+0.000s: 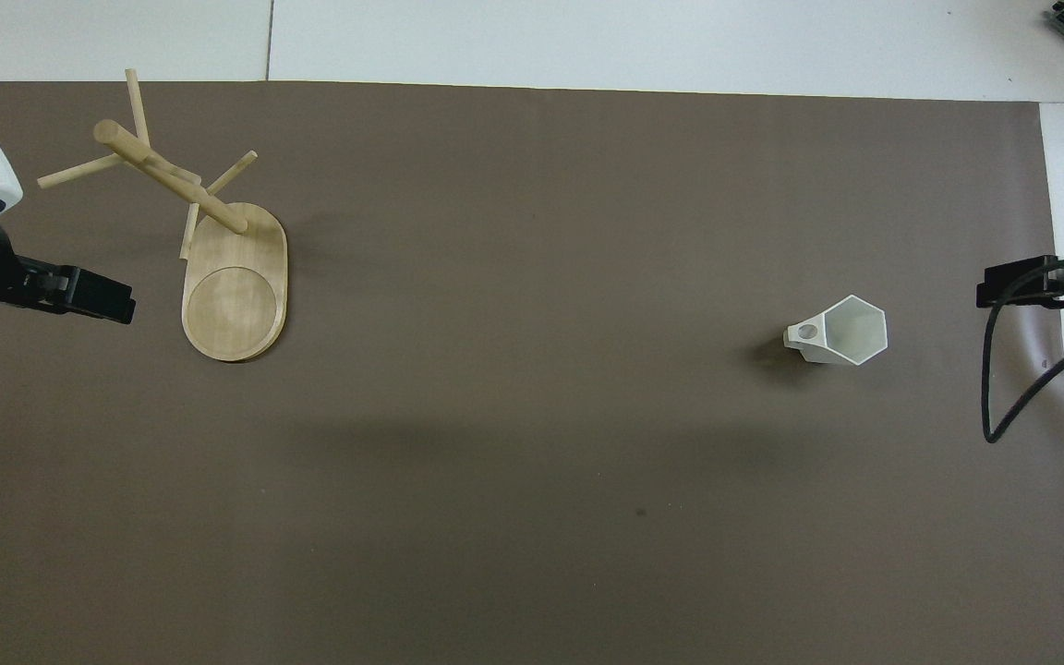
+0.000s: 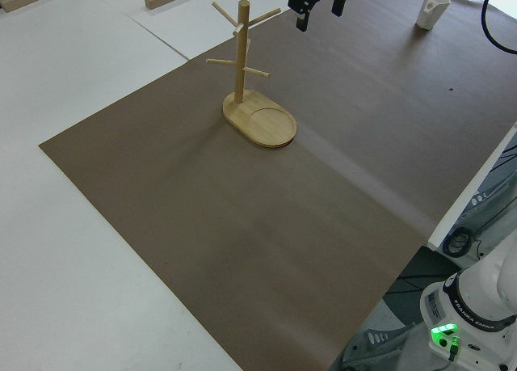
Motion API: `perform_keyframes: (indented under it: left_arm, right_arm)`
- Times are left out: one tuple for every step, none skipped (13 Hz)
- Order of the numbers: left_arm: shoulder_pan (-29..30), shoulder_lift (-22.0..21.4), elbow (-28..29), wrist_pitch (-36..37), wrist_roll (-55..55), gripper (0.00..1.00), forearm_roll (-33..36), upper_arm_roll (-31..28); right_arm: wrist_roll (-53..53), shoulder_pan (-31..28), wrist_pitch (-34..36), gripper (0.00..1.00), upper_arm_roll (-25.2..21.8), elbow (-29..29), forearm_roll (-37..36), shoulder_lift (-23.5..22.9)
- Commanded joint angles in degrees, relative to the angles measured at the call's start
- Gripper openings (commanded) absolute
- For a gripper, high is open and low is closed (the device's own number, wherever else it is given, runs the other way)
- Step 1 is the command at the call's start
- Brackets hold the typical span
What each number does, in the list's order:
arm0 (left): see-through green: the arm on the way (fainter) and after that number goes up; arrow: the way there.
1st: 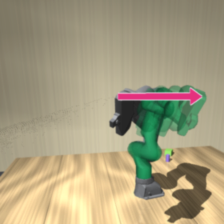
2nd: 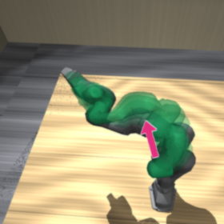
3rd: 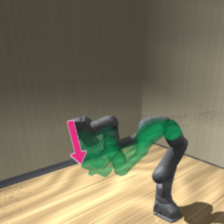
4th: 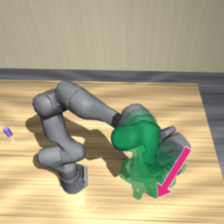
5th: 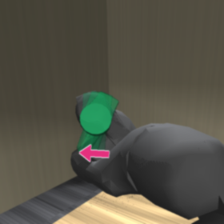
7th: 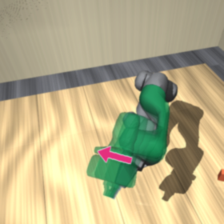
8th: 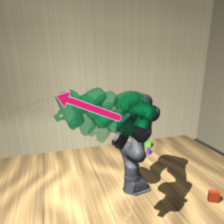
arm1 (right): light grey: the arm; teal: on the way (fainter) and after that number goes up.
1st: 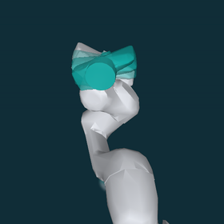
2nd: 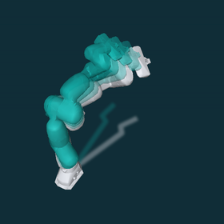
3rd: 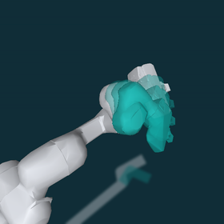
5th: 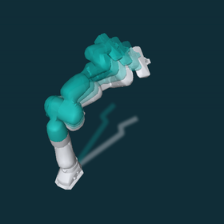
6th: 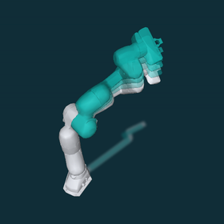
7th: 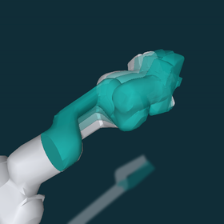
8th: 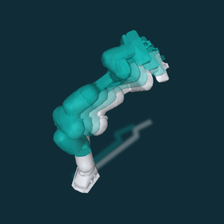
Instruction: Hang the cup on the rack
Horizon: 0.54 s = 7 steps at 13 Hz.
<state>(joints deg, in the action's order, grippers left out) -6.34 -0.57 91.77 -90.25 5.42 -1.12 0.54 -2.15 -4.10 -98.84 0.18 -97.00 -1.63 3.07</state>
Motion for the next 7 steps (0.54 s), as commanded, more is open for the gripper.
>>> perform_keyframes:
  left_arm:
    - [0.54, -1.01, 0.69, 0.6, 0.47, 1.0, -0.81, 0.17]
    - [0.54, -1.01, 0.69, 0.6, 0.47, 1.0, -0.81, 0.17]
    - [0.54, -1.01, 0.69, 0.69, 0.47, 1.0, -0.81, 0.17]
    - [0.54, -1.01, 0.69, 0.61, 0.56, 1.0, -0.81, 0.17]
    - [0.54, -1.01, 0.69, 0.6, 0.47, 1.0, -0.81, 0.17]
    - [0.54, -1.01, 0.69, 0.6, 0.47, 1.0, -0.81, 0.17]
    - [0.54, -1.01, 0.69, 0.69, 0.47, 1.0, -0.81, 0.17]
  right_arm:
    - [1.53, 0.05, -3.71, 1.0, -0.09, -2.14, 0.31, 0.89]
    - [1.53, 0.05, -4.69, 1.0, -0.09, -2.75, 0.4, 0.98]
    - [1.53, 0.05, -4.87, 1.0, -0.09, -2.76, 0.4, 0.98]
    - [1.7, 0.05, -4.96, 1.0, -0.09, -2.76, 0.49, 0.8]
    - [1.71, 0.05, -5.22, 1.0, -0.09, -2.85, 1.01, 0.45]
    - [1.71, 0.05, -5.4, 1.0, -0.09, -3.2, 2.58, 0.1]
    - [1.71, 0.05, -6.18, 1.0, -0.09, -3.9, 3.47, -0.25]
